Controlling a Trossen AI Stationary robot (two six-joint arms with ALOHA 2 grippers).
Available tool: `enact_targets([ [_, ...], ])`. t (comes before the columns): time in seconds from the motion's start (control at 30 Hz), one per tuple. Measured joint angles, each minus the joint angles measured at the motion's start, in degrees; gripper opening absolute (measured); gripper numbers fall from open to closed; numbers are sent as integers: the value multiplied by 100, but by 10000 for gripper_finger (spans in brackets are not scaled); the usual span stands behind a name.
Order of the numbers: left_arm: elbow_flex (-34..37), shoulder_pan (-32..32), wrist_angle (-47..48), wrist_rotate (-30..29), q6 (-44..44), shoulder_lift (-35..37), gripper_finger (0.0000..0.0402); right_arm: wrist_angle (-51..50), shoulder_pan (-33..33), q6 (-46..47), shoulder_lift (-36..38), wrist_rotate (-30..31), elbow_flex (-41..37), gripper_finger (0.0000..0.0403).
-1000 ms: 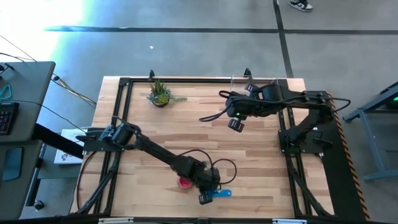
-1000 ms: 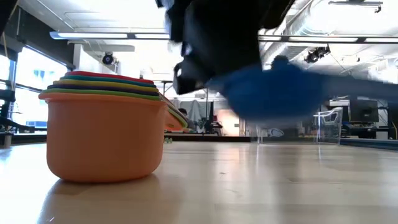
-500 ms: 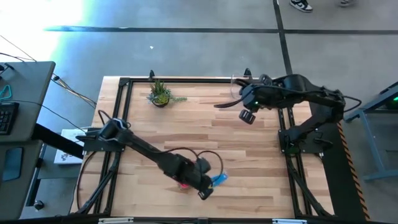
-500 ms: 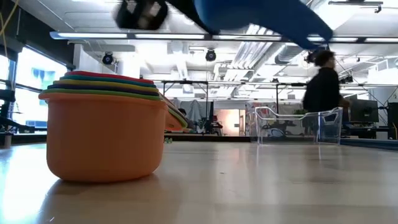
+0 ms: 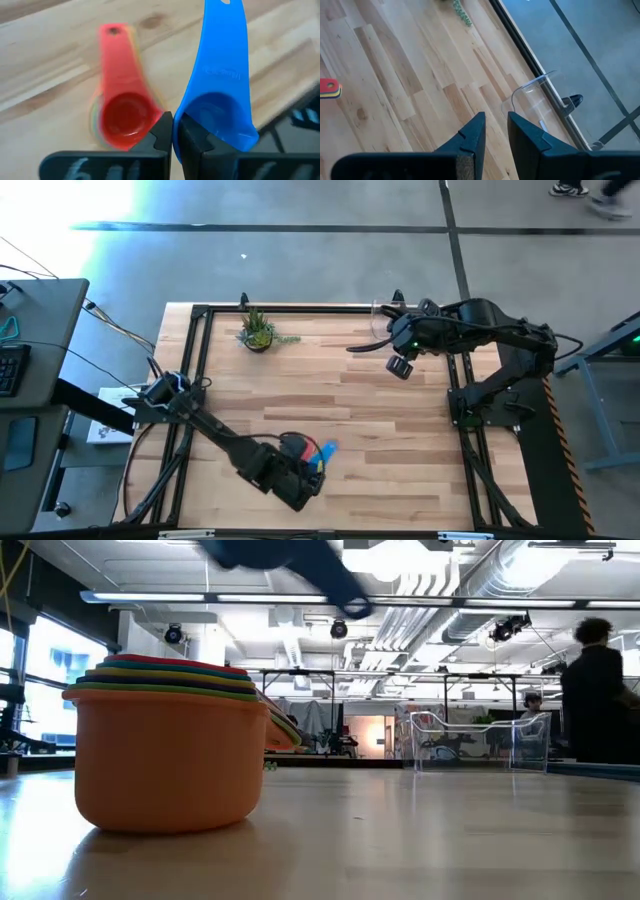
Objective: Nest measuring cups in basket
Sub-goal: Stack the blue measuring cup on top of the red measuring cup
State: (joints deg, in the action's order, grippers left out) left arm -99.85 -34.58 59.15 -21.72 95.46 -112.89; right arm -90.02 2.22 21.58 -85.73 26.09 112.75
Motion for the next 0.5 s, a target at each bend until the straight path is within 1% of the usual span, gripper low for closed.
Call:
enact_targets([
  [0.17,7,-160,462,-232,886,-6,8,0,2,0,0,-6,0,73],
  [0.27,7,-236,610,-269,1305,-6,8,0,2,50,0,-22,0,73],
  [0.5,3,-305,1011,-243,1880,-95,8,0,7,63,-2,-112,0,73],
])
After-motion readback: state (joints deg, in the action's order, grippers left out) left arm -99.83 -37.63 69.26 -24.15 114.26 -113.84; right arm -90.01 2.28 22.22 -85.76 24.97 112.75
